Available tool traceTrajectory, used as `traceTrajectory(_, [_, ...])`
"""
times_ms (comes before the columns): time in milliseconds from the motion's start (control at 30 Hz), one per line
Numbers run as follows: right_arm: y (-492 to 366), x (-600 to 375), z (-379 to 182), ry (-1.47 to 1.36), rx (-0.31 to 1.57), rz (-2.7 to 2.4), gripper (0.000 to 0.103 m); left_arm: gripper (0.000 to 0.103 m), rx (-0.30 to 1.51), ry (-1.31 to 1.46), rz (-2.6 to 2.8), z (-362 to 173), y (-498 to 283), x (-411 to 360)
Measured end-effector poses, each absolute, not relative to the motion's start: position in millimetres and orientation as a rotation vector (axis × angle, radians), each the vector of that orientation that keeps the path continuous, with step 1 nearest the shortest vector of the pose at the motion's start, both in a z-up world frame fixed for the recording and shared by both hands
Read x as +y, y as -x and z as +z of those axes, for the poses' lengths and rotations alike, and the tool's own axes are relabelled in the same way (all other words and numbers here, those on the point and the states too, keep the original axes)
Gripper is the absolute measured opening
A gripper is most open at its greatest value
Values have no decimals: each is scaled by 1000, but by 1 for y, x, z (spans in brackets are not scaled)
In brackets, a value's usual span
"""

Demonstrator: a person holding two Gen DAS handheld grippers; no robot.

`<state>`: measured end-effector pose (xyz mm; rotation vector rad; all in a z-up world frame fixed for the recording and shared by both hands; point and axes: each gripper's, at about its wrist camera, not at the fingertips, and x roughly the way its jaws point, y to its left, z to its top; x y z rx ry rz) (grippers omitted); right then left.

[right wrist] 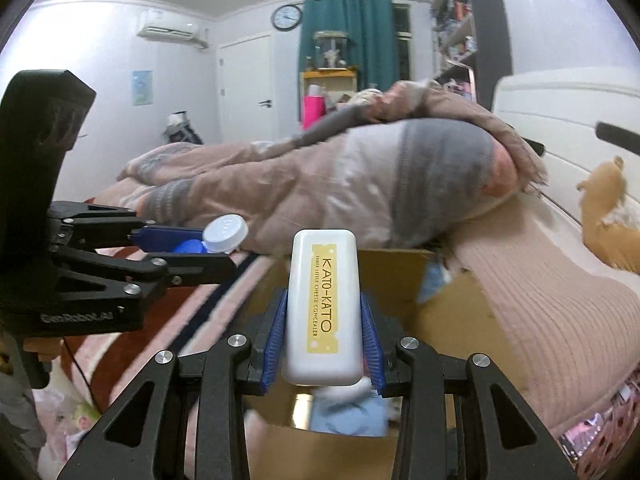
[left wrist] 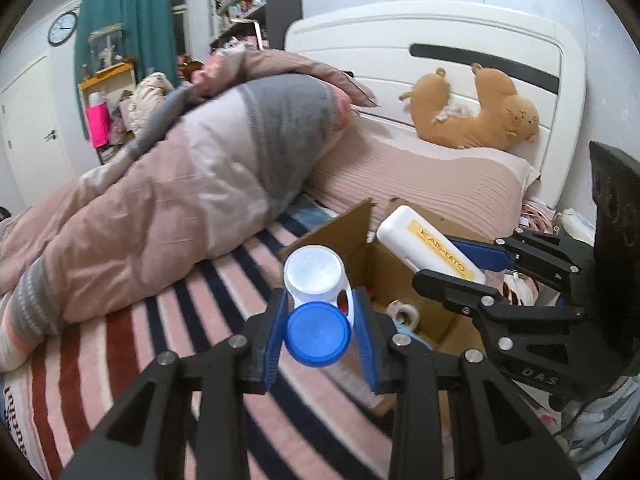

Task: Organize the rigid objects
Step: 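Drop the lens case into the box while the right gripper drops the white tube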

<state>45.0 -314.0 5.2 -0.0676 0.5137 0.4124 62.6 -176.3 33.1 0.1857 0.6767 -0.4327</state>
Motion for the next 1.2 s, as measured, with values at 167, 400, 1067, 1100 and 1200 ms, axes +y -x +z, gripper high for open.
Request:
traceTrajectory(167, [-67, -347, -20, 64, 577, 377, 31, 30, 723, -234, -444, 23, -88, -209])
traceTrajectory(400, [-85, -363, -46, 108, 634, 374, 31, 30, 821, -284, -448, 3, -119, -232])
traceTrajectory(1067, [-88, -360, -51, 121, 643, 415, 33, 61, 816, -290, -440, 8, -118, -233])
traceTrajectory(1100, [-87, -360, -49, 116, 642, 426, 40, 68, 803, -280, -437, 11, -115, -230])
traceTrajectory(1200, [-83, -358, -40, 98, 617, 467, 55, 76, 749, -240, -419, 24, -99, -215])
